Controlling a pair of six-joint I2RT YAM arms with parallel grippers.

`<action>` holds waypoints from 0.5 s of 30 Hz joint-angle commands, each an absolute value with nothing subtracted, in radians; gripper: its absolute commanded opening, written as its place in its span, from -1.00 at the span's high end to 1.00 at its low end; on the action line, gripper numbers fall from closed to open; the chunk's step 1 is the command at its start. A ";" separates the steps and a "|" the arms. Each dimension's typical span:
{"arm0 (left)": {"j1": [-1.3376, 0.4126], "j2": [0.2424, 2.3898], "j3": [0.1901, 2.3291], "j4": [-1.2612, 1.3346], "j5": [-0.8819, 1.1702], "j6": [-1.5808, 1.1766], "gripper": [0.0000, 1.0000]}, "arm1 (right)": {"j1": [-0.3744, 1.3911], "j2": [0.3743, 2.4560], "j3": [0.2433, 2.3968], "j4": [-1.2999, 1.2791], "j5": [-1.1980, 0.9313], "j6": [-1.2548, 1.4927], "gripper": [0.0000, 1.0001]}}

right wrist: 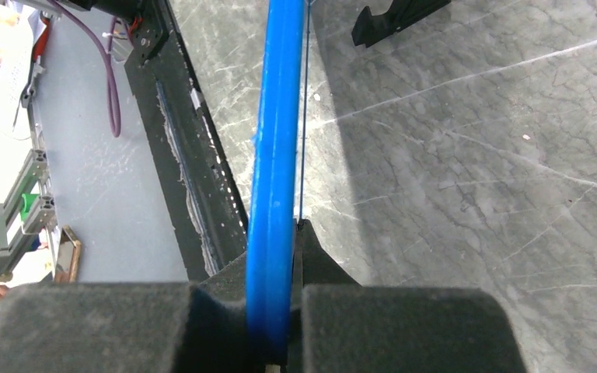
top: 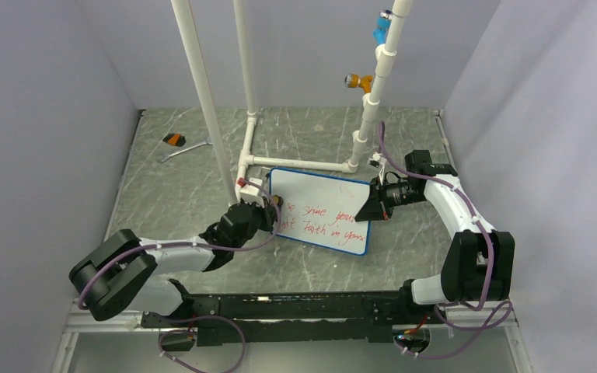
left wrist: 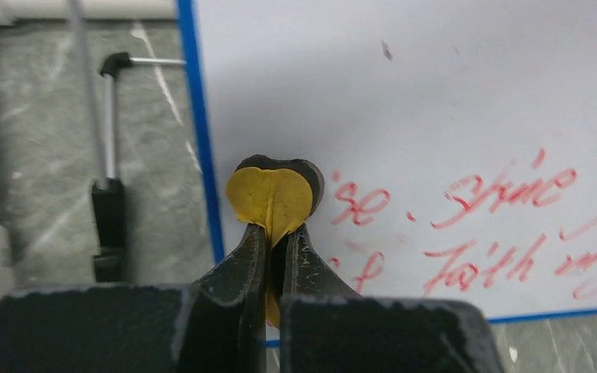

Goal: Erase the whiteboard
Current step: Erase the center of the board with the whiteboard.

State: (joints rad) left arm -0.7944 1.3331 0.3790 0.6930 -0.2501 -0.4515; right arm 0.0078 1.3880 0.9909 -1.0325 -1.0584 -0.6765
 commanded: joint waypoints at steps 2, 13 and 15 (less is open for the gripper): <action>-0.880 1.381 0.381 0.707 -0.166 -0.434 1.00 | 0.026 1.385 1.019 -1.072 -1.117 -0.741 1.00; -0.829 1.339 0.454 0.621 -0.258 -0.411 1.00 | 0.026 1.389 1.020 -1.073 -1.117 -0.742 1.00; -0.811 1.311 0.492 0.590 -0.252 -0.386 1.00 | 0.027 1.388 1.019 -1.070 -1.117 -0.742 1.00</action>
